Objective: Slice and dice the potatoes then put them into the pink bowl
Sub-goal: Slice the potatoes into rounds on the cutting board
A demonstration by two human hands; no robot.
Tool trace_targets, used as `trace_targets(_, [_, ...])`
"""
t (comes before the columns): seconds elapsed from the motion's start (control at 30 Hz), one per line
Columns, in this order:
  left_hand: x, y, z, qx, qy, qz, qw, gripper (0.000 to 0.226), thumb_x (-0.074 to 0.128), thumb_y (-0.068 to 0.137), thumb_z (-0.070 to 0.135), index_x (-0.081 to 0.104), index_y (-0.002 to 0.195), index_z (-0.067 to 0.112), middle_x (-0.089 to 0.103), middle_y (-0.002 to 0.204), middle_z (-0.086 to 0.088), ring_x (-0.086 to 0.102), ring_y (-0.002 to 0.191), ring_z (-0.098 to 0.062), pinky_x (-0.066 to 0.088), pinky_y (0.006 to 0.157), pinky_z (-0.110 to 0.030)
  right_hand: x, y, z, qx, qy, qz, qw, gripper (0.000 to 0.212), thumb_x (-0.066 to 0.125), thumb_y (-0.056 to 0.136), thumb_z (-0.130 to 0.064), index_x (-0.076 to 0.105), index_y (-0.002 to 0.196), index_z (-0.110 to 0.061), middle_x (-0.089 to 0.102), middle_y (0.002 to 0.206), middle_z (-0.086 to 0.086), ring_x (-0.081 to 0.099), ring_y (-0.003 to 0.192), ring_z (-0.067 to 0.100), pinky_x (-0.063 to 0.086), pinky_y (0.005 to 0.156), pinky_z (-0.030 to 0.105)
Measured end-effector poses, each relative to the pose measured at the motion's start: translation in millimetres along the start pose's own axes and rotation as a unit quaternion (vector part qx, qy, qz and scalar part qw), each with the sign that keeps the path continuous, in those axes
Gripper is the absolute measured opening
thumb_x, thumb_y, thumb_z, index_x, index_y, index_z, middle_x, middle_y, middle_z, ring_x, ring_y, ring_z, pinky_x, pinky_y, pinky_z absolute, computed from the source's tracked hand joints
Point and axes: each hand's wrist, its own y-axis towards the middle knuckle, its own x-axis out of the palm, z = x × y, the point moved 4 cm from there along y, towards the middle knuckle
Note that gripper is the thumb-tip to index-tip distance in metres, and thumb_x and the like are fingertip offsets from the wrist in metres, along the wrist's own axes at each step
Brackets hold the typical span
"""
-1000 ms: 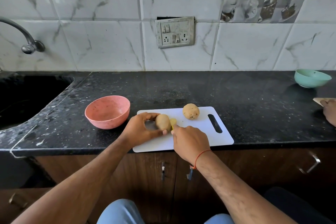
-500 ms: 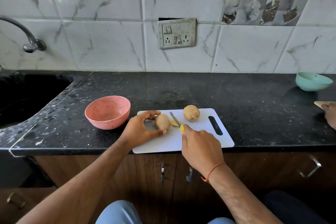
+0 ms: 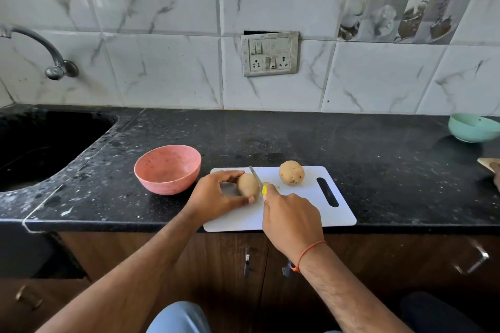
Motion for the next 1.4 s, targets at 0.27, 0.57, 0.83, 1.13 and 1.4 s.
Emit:
trace_targets(0.27, [-1, 0, 0, -0.006, -0.009, -0.005, 1.000, 0.078, 0.094, 0.059, 0.066, 0.074, 0.127, 0.035, 0.071, 0.121, 0.031, 0.061, 0.119, 0.010, 0.050, 0.108, -0.027, -1, 20, -4, 0.003, 0.003, -0.039, 0.999, 0.024, 0.041, 0.105, -0.024, 0.057, 0.122, -0.020, 0.068, 0.095, 0.007, 0.061, 0.081, 0.032, 0.028, 0.053, 0.035])
trace_targets(0.57, [-1, -1, 4, 0.004, 0.002, -0.007, 1.000, 0.074, 0.095, 0.064, 0.059, 0.073, 0.130, 0.035, 0.071, 0.121, 0.030, 0.063, 0.116, 0.009, 0.052, 0.105, -0.026, 0, 11, -1, -0.006, 0.030, -0.041, 0.999, 0.025, 0.040, 0.108, -0.027, 0.056, 0.126, -0.021, 0.065, 0.092, 0.005, 0.051, 0.075, 0.025, 0.027, 0.051, 0.032])
trace_targets(0.83, [-2, -3, 9, 0.006, 0.006, -0.006, 1.000, 0.061, 0.097, 0.067, 0.051, 0.076, 0.123, 0.036, 0.071, 0.113, 0.035, 0.062, 0.114, 0.013, 0.050, 0.103, -0.023, 8, 34, 2, -0.001, 0.051, -0.077, 0.996, 0.023, 0.043, 0.106, -0.027, 0.062, 0.116, -0.019, 0.054, 0.085, 0.003, 0.049, 0.078, 0.027, 0.035, 0.062, 0.035])
trace_targets(1.13, [-2, -3, 10, 0.004, 0.001, -0.005, 1.000, 0.057, 0.097, 0.068, 0.049, 0.074, 0.119, 0.044, 0.071, 0.115, 0.036, 0.062, 0.115, 0.013, 0.050, 0.105, -0.024, 13, 29, 12, 0.005, 0.073, -0.080, 0.994, 0.022, 0.044, 0.105, -0.029, 0.063, 0.112, -0.021, 0.064, 0.091, 0.006, 0.056, 0.081, 0.028, 0.037, 0.063, 0.035])
trace_targets(1.4, [-2, -3, 9, 0.009, -0.003, -0.011, 1.000, 0.068, 0.098, 0.067, 0.049, 0.073, 0.130, 0.037, 0.072, 0.119, 0.031, 0.062, 0.117, 0.012, 0.051, 0.107, -0.025, 17, 16, 14, -0.005, 0.079, -0.078, 0.994, 0.022, 0.041, 0.107, -0.033, 0.059, 0.115, -0.022, 0.067, 0.092, 0.006, 0.060, 0.083, 0.029, 0.041, 0.063, 0.036])
